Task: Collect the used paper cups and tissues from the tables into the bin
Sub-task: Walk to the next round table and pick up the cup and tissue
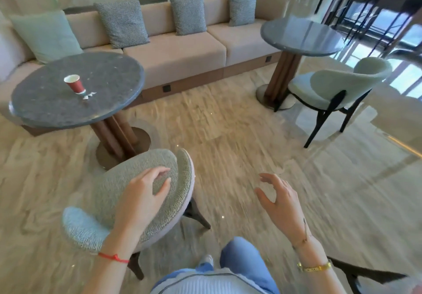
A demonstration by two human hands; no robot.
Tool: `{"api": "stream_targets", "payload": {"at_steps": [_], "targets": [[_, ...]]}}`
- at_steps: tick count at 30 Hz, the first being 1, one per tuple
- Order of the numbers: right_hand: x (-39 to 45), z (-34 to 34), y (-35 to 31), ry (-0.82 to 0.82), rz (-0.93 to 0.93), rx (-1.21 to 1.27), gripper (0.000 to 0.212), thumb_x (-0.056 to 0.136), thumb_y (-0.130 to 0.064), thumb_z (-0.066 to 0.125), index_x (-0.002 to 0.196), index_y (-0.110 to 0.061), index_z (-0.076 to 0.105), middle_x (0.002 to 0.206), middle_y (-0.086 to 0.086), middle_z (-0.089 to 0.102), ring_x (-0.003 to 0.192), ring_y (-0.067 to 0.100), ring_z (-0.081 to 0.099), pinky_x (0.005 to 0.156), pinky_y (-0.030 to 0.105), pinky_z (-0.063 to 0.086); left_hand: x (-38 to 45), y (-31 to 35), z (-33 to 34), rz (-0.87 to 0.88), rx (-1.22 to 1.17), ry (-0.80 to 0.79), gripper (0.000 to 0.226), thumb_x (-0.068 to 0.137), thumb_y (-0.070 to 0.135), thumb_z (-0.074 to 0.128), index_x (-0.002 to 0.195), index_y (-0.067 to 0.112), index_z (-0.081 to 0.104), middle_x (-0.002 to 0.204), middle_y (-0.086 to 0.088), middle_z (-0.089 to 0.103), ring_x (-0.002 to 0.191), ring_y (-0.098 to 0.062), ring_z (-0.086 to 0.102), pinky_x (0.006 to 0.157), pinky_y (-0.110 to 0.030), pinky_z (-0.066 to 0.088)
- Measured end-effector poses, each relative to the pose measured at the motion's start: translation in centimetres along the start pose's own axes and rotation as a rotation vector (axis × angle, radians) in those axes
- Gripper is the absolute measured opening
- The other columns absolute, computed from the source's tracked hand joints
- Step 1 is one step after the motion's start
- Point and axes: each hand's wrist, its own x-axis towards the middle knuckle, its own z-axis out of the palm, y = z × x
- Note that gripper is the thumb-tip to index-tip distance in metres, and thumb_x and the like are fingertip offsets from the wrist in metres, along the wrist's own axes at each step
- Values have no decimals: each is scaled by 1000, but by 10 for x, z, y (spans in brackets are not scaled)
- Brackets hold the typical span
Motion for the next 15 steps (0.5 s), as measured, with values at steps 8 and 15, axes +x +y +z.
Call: {"api": "stream_targets", "payload": {"at_steps": [8, 15], "targets": [[162, 14, 17, -72, -5, -19, 32, 85, -26, 68, 115, -18, 60, 103, -9, 63, 102, 15, 57, 83, 11, 29, 144, -10, 50, -40, -19, -2, 19, 87, 35, 63, 106, 38, 64, 101, 23, 65, 82, 12, 55, 69, -7, 38], [350, 11, 35, -181, -168, -50, 32, 86, -30, 66, 116, -22, 58, 107, -11, 62, 105, 12, 55, 87, 19, 35, 258, -2, 101, -182, -26, 120, 21, 87, 30, 65, 108, 33, 66, 103, 19, 67, 93, 0, 62, 75, -25, 51]]}}
